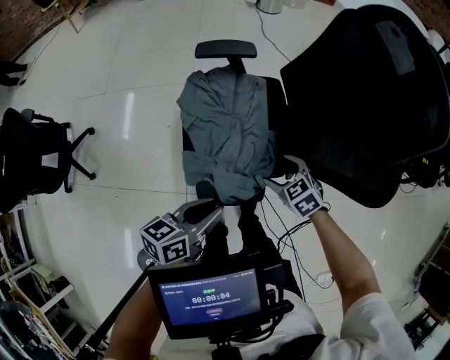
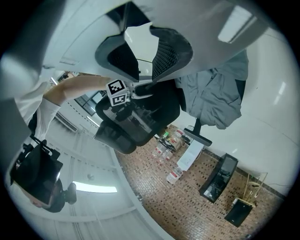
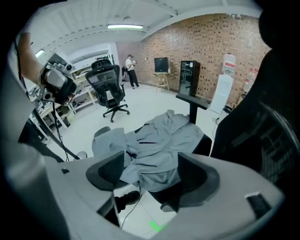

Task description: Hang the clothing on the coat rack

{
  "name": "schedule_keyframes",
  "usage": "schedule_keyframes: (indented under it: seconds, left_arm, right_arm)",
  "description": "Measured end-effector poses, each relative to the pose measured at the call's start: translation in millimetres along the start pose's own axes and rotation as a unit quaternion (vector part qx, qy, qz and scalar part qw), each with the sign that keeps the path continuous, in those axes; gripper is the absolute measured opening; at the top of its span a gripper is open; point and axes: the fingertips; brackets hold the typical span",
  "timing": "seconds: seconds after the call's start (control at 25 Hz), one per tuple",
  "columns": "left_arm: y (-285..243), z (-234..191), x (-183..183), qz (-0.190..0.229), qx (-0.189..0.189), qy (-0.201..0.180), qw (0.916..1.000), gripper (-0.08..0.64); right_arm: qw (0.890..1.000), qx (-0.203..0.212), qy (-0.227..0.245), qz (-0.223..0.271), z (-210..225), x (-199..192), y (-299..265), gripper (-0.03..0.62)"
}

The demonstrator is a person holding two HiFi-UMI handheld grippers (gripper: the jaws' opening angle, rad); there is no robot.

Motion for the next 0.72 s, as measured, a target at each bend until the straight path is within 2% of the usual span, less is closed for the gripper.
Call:
schedule_keyframes:
  seconds: [0.16,0.2,0.28,0.36,0.44,0.52,0.56,0.64,0.68,0.72]
  left_arm:
    - [1,0,1,0.006,-0.001,0.001,1.0000,0.094]
    - [1,0,1,0.008,-0.002,0.001,1.0000,0.094]
    - [0,1,3,0.011,-0.004,-0.001,0.9999,0.094]
    - [-2,1,2,0.014,-0.006,-0.005,0.9999,0.094]
    - [-6,3,4,0.016,-0.006,-0.008,0.9998,0.094]
    - [-10,7,6,0.014,-0.008,-0.012,0.9998,0.094]
    - [-11,8,5,0.013,-0.009,-0.015,0.9998,0.094]
    - [-14,13,7,0.010,-0.010,-0.009,0.9999,0.094]
    - [-14,16,8,0.009,-0.010,-0.004,0.9999,0.094]
    - [-15,16,9,0.008,-0.009,-0.001,0.9999,0.094]
  right_arm:
    - [0.999,-0.021,0.028,0.014,9,7,25,0.368]
    - [0.999,-0.015,0.037,0.015,5,8,31,0.370]
    - [0.999,0.026,0.035,0.006,-12,5,36,0.368]
    - [0.995,0.090,0.019,-0.030,-43,-12,31,0.368]
    - [0.985,0.144,0.015,-0.089,-76,-42,14,0.368]
    - [0.974,0.167,-0.001,-0.152,-98,-74,-7,0.370]
    - [0.968,0.171,-0.024,-0.180,-104,-89,-16,0.369]
    - [0.957,0.165,-0.082,-0.222,-104,-107,-31,0.303]
    - [0.955,0.152,-0.102,-0.233,-100,-109,-35,0.190]
    - [0.956,0.135,-0.110,-0.235,-93,-107,-36,0.136]
Point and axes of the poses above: the fingertips, and each gripper's own axes: y backward along the fingers, z to its right, x out of its top, and after that the axes turned 4 degrees about -z, right-handed
